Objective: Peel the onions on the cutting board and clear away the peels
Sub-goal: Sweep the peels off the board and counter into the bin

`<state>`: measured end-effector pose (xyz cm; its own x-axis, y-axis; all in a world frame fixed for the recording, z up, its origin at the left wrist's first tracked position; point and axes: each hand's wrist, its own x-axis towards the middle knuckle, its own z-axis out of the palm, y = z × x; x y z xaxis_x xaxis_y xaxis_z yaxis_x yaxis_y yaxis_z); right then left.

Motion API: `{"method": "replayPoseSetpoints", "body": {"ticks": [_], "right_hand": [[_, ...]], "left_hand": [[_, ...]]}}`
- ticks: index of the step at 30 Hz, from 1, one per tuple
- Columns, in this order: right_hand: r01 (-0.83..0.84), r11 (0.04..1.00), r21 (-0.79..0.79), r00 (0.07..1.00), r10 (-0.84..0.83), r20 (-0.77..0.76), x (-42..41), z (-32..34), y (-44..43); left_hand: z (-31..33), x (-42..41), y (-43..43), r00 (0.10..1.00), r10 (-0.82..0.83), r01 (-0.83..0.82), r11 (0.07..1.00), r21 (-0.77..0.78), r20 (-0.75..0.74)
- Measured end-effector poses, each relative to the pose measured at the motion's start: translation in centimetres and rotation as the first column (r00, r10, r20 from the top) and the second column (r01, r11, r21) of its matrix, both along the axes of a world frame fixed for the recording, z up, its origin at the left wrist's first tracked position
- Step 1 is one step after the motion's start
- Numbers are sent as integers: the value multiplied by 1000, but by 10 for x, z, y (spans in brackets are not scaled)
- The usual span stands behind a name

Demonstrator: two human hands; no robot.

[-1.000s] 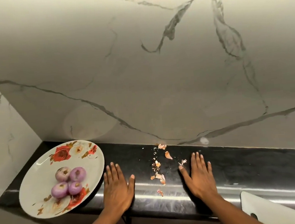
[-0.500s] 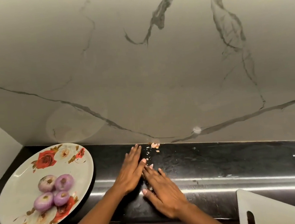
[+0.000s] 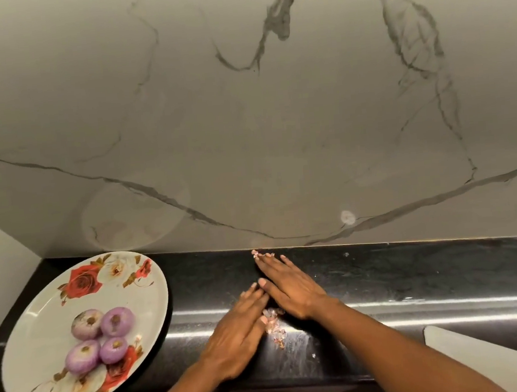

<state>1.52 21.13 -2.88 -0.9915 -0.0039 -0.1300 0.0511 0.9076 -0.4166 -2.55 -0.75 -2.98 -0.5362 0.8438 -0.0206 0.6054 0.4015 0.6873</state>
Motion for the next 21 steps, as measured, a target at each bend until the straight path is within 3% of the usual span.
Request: {"method": "replayPoseSetpoints", "body": {"ticks": [3,5,9,11,13,15,18,21], "right_hand": [[-106,994,13,994,106,-5,21,3,-12],[-140,990,-18,990,140,8,39,9,-21],[-166,979,-121,985,169,17,76,16,-27],[-78,983,-166,997,75,-27,84,14,-20],[79,980,-184,993,-94,-74,74,14,-10],[177,969,-173,979,-191,-68,48,17,3],[122,988,-92,991,-126,-43,1,21,15],[36,999,23,999,-36,6,-24,16,15]], "left_hand": [[-5,-26,-5,971,218,-194,959,209,-102],[3,-44,1,952,278,-241,938,247,-130],[2,-64,26,989,124,-129,991,-47,-84],[-6,-61,37,989,10,-48,966,-254,-149],[-7,-49,38,972,-84,2,938,-348,-221],[-2,-29,32,966,-178,105,932,-347,-187],[8,-3,12,956,-281,248,928,-279,-87],[13,4,-4,983,-177,181,973,-143,46]]}}
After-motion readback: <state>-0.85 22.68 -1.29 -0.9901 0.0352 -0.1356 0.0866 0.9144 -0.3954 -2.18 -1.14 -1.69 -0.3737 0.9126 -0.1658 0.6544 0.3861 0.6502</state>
